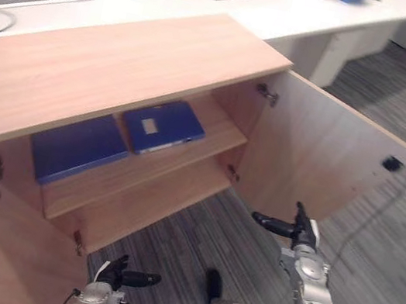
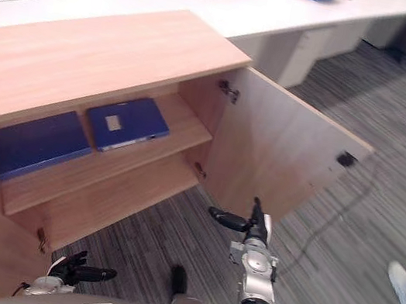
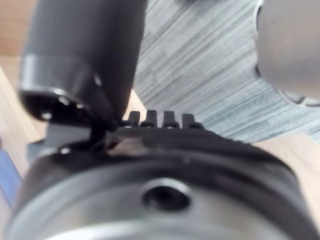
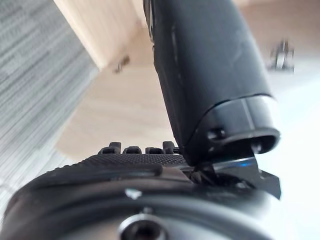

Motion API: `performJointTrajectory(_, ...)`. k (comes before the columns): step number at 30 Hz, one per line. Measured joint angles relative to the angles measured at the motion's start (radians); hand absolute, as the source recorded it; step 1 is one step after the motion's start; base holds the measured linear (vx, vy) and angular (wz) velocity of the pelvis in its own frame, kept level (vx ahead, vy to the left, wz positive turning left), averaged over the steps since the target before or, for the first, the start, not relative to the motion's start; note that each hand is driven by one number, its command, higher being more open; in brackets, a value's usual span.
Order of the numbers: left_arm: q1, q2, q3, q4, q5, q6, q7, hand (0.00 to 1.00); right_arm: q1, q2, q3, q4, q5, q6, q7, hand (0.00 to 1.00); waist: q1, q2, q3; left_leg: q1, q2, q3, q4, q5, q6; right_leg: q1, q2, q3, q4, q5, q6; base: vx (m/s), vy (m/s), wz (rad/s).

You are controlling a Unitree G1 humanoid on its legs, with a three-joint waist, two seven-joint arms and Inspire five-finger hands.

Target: Walk over to the cabinet, pick up the folder, carry it to the office cabinet, place the folder inside the office cabinet, then close the office cabinet door

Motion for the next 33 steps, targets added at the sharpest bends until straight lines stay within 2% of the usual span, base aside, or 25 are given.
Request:
performJointTrajectory(1, 0.003, -0.002, -0.003, 0.000, 0.000, 0.000, 0.001, 1.00, 0.005, -0.001, -0.031, 0.000, 0.000, 0.001, -0.009, 1.00, -0.009, 0.001, 0.002, 0.009, 0.004, 0.011, -0.006, 0.002, -0.001, -0.006, -0.019, -0.039, 0.069, -0.014, -0.002, 0.02, 0.055, -0.60)
performJointTrajectory(2, 0.014, -0.002, -0.005, 0.000, 0.000, 0.000, 0.000, 1.00, 0.027, -0.002, -0.091, 0.000, 0.003, 0.003, -0.026, 1.00, -0.017, 0.019, 0.008, 0.017, 0.010, 0.025, -0.015, 0.004, -0.005, -0.001, -0.037, -0.072, 0.142, -0.046, 0.022, 0.08, 0.017, -0.32)
performJointTrajectory(4, 0.021, 0.008, -0.005, -0.001, -0.001, 0.001, 0.001, 1.00, 0.045, -0.009, -0.157, 0.000, 0.017, 0.011, -0.047, 1.00, -0.030, -0.001, 0.002, 0.024, -0.004, 0.032, -0.021, 0.008, -0.012, 0.041, -0.049, -0.067, 0.131, -0.088, 0.083, 0.11, -0.043, -0.38)
performJointTrajectory(5, 0.017, 0.016, -0.004, 0.001, 0.000, 0.003, 0.001, 1.00, 0.045, -0.030, -0.184, 0.000, 0.043, 0.011, -0.055, 1.00, -0.028, -0.004, 0.005, 0.024, -0.017, 0.029, -0.023, 0.009, -0.014, 0.057, -0.044, -0.054, 0.077, -0.092, 0.141, 0.12, -0.106, -0.69)
performJointTrajectory(6, 0.020, 0.011, -0.005, 0.003, 0.003, 0.003, 0.002, 1.00, 0.040, -0.059, -0.194, -0.003, 0.062, 0.011, -0.059, 1.00, -0.030, 0.021, 0.011, 0.025, -0.011, 0.015, -0.028, 0.016, -0.018, 0.066, -0.026, -0.037, 0.042, -0.074, 0.142, 0.13, -0.120, -0.69)
performJointTrajectory(9, 0.035, 0.000, -0.025, 0.013, 0.038, 0.003, -0.002, 1.00, 0.042, -0.103, -0.248, -0.008, 0.102, 0.011, -0.076, 1.00, -0.034, 0.048, -0.001, 0.040, -0.010, -0.036, -0.034, 0.024, -0.028, 0.084, 0.004, -0.005, 0.009, -0.066, 0.142, 0.12, -0.113, -0.43)
performJointTrajectory(11, 0.036, 0.000, -0.034, 0.012, 0.039, 0.001, -0.002, 1.00, 0.041, -0.118, -0.263, -0.020, 0.125, 0.011, -0.084, 1.00, -0.032, 0.049, -0.004, 0.048, -0.006, -0.045, -0.036, 0.029, -0.032, 0.098, 0.016, 0.009, -0.016, -0.055, 0.145, 0.04, -0.060, -0.24)
performJointTrajectory(15, 0.036, 0.008, -0.034, 0.010, 0.039, 0.002, -0.001, 1.00, 0.022, -0.138, -0.270, -0.087, 0.138, 0.001, -0.090, 1.00, -0.029, 0.044, -0.002, 0.040, -0.002, -0.042, -0.058, 0.041, -0.045, 0.131, 0.046, 0.037, -0.162, 0.028, 0.145, -0.04, -0.022, -0.24)
performJointTrajectory(18, 0.048, 0.024, -0.029, 0.008, 0.037, 0.001, 0.009, 1.00, -0.002, -0.159, -0.270, -0.087, 0.152, 0.001, -0.091, 1.00, -0.028, 0.025, -0.006, 0.035, -0.004, -0.041, -0.071, 0.043, -0.048, 0.177, 0.059, 0.040, -0.291, 0.095, 0.138, -0.06, 0.009, -0.09)
performJointTrajectory(20, 0.058, 0.030, -0.015, 0.007, 0.035, 0.003, 0.012, 1.00, -0.031, -0.175, -0.270, -0.087, 0.170, 0.001, -0.089, 1.00, -0.027, 0.015, -0.006, 0.026, 0.002, -0.046, -0.072, 0.041, -0.051, 0.169, 0.063, 0.037, -0.298, 0.097, 0.135, -0.04, 0.010, 0.03)
performJointTrajectory(25, 0.072, 0.028, -0.011, 0.006, 0.033, 0.003, 0.013, 1.00, -0.126, -0.308, -0.222, -0.058, 0.227, -0.010, -0.076, 1.00, -0.018, 0.018, -0.009, 0.018, 0.014, -0.075, -0.072, 0.037, -0.057, 0.170, 0.068, 0.014, -0.299, 0.093, 0.130, -0.02, 0.014, 0.13)
performJointTrajectory(26, 0.072, 0.027, -0.011, 0.005, 0.030, 0.002, 0.013, 1.00, -0.175, -0.363, -0.191, -0.025, 0.249, -0.024, -0.064, 1.00, -0.017, 0.020, -0.010, 0.009, 0.014, -0.089, -0.072, 0.037, -0.057, 0.165, 0.066, 0.008, -0.299, 0.094, 0.130, -0.02, 0.028, 0.14)
performJointTrajectory(29, 0.075, 0.027, -0.011, 0.005, 0.030, 0.002, 0.012, 1.00, -0.268, -0.435, -0.123, 0.019, 0.297, -0.051, -0.039, 1.00, -0.001, 0.022, -0.011, 0.000, 0.014, -0.100, -0.076, 0.037, -0.058, 0.157, 0.065, 0.001, -0.299, 0.096, 0.131, -0.02, 0.055, 0.07)
performJointTrajectory(33, 0.080, 0.026, -0.011, 0.004, 0.029, 0.002, 0.011, 1.00, -0.401, -0.487, -0.032, 0.095, 0.372, -0.070, 0.000, 1.00, 0.002, 0.030, -0.012, -0.018, 0.014, -0.130, -0.076, 0.037, -0.058, 0.149, 0.059, -0.023, -0.299, 0.098, 0.130, 0.00, 0.063, 0.17)
